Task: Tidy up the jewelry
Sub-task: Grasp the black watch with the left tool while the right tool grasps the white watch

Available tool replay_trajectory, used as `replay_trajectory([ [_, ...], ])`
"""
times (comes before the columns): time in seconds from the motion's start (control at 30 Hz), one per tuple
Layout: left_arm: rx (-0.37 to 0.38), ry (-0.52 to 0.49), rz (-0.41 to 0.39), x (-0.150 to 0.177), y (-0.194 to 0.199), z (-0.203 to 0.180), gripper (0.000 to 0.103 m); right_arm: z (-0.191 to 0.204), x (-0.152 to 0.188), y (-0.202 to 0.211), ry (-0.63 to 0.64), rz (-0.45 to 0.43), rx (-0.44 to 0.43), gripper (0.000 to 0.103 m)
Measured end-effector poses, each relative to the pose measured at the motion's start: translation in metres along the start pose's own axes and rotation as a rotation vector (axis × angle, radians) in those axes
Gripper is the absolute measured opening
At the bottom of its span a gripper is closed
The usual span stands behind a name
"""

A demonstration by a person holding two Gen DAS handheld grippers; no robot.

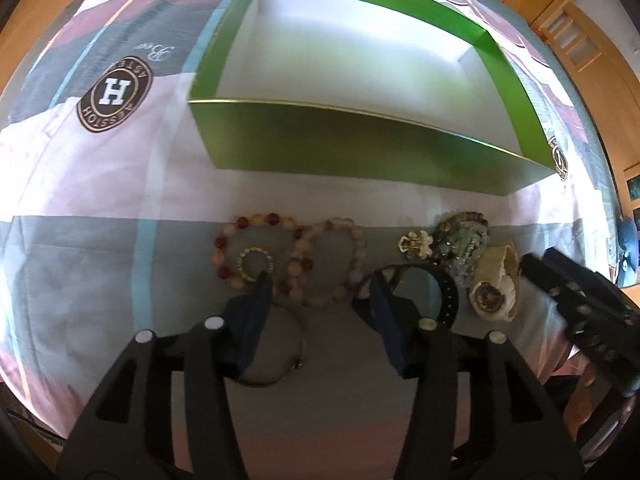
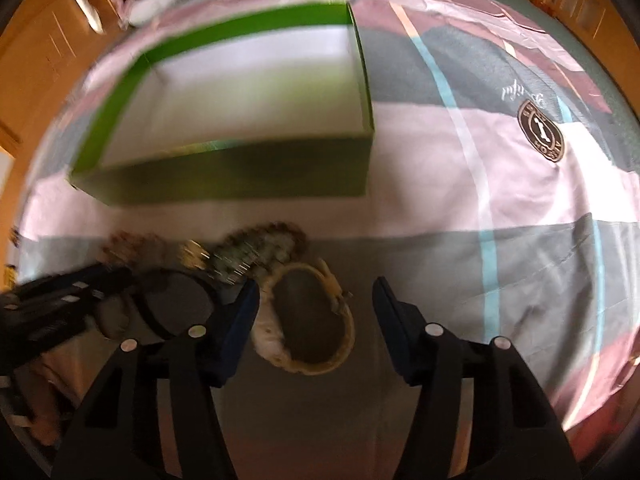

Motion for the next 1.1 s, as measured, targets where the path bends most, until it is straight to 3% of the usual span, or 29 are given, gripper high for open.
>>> replay_trajectory([
  [0.07, 0.01, -0.01, -0.012, 0.0, 0.001, -0.003, 0.053, -0.003, 0.001, 0.0, -0.017, 0.001, 0.051, 0.042],
  [0.1, 0.027, -0.018, -0.012, 0.001, 0.002, -0.005, 0.053, -0.005, 0.001, -0.001, -0.025, 0.003, 0.074, 0.022],
  [0.17, 0.043, -0.031, -0.011, 0.002, 0.002, -0.01, 0.053, -0.012, 0.001, -0.001, -0.063, 0.013, 0.04, 0.014],
  [0.37, 0.094, -0.058, -0.018, 0.007, 0.008, -0.019, 0.054, -0.017, 0.003, 0.004, -0.035, 0.017, 0.063, 0.014],
  [0.47, 0.1, -0.088, -0.011, 0.009, 0.006, -0.029, 0.053, -0.011, 0.006, -0.005, -0.005, 0.05, 0.046, 0.027],
  [0.6, 0.072, -0.117, 0.018, 0.011, -0.006, -0.038, 0.048, -0.013, 0.005, -0.017, -0.015, 0.094, 0.034, 0.028],
  [0.67, 0.043, -0.127, 0.038, 0.012, -0.013, -0.04, 0.044, -0.014, 0.005, -0.02, -0.022, 0.096, 0.043, 0.026],
  [0.73, 0.012, -0.129, 0.055, 0.014, -0.019, -0.04, 0.019, -0.014, 0.006, -0.02, -0.015, 0.093, 0.036, 0.011],
  [0.8, -0.012, -0.126, 0.059, 0.014, -0.023, -0.04, 0.013, -0.013, 0.005, -0.018, -0.011, 0.076, 0.042, 0.011],
  [1.0, -0.016, -0.13, -0.015, 0.012, -0.007, -0.044, 0.012, -0.018, 0.001, 0.006, -0.018, -0.032, 0.088, 0.01],
  [1.1, 0.0, -0.117, -0.077, 0.008, 0.011, -0.037, 0.012, -0.021, 0.0, 0.004, -0.021, -0.033, 0.11, 0.01],
])
Point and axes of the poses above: each gripper's, at about its wrist camera, not at the fingertips, and y roughly against the way its jaws point, z to its left, x to its underside, the point moved 1 cm from there along -y, roughly the way its jaws point, and after that the axes turned 8 degrees about z, right-handed, at the moved point
